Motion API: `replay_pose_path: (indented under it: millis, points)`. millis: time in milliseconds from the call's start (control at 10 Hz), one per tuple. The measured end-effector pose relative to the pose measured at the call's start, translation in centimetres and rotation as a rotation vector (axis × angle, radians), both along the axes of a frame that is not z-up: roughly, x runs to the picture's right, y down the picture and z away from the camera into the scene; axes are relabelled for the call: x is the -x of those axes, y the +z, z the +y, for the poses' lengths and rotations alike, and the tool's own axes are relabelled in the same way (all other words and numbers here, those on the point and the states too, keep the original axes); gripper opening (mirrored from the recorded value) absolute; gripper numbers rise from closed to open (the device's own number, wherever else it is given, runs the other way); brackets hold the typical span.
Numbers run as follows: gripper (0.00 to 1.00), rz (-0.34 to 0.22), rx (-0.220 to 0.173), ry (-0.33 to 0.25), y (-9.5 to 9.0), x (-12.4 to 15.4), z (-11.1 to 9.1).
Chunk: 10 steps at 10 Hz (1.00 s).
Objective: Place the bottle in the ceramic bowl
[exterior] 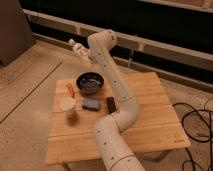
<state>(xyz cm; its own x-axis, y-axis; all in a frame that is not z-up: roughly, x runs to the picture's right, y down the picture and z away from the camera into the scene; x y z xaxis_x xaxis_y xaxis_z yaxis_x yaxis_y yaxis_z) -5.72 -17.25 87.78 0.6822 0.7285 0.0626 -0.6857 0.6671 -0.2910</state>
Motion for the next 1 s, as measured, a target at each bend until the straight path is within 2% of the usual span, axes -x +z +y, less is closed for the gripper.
replay_pose_path:
  millis: [200, 300, 500, 1000]
  points:
    - [0.0, 0.007, 0.04, 0.011, 1.3, -0.4, 0.3]
    - [0.0, 0.028, 0.105, 0.003, 2.5, -0.8, 1.7]
    - [0.0, 0.044, 0.148, -0.012, 3.6, -0.6, 2.8]
    - [0.0, 0.043, 0.149, -0.012, 3.6, -0.6, 2.8]
